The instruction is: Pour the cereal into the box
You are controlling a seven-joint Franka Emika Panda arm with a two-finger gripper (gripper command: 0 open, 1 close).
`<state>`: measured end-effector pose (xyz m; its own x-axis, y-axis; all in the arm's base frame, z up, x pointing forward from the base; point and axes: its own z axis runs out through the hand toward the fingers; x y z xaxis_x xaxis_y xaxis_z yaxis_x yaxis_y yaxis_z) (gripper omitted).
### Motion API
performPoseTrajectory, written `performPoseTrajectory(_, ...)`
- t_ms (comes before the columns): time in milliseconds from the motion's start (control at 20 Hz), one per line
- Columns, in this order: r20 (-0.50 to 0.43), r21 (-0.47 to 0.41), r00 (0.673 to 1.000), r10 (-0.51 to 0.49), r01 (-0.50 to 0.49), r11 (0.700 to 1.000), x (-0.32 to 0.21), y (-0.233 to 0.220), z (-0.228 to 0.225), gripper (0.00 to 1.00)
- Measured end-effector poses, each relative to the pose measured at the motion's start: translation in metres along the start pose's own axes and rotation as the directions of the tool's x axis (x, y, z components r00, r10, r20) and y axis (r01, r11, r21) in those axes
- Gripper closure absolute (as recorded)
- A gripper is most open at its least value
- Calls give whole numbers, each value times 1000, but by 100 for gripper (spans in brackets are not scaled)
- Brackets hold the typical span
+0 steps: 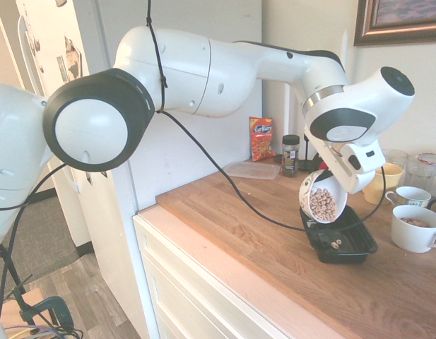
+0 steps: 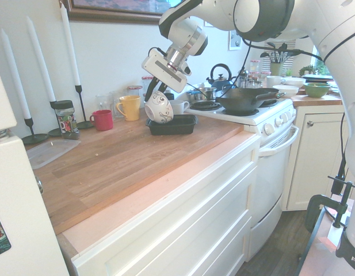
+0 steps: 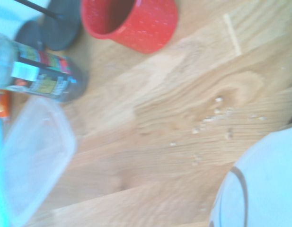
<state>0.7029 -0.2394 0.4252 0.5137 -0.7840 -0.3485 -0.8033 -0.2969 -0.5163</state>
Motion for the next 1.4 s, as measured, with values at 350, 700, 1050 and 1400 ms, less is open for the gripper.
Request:
performPoseTrajectory(350,124,102,992,0,-13,995,13,19,-6,100)
performPoseTrajectory(700,225,223,974,-28,-23,974,37,45,8,100)
performPoseTrajectory(1050,255,300,964,-71,-9,954,39,46,1,100)
performPoseTrajectory(1400,312,370,945,-94,-30,928,48,62,-8,100)
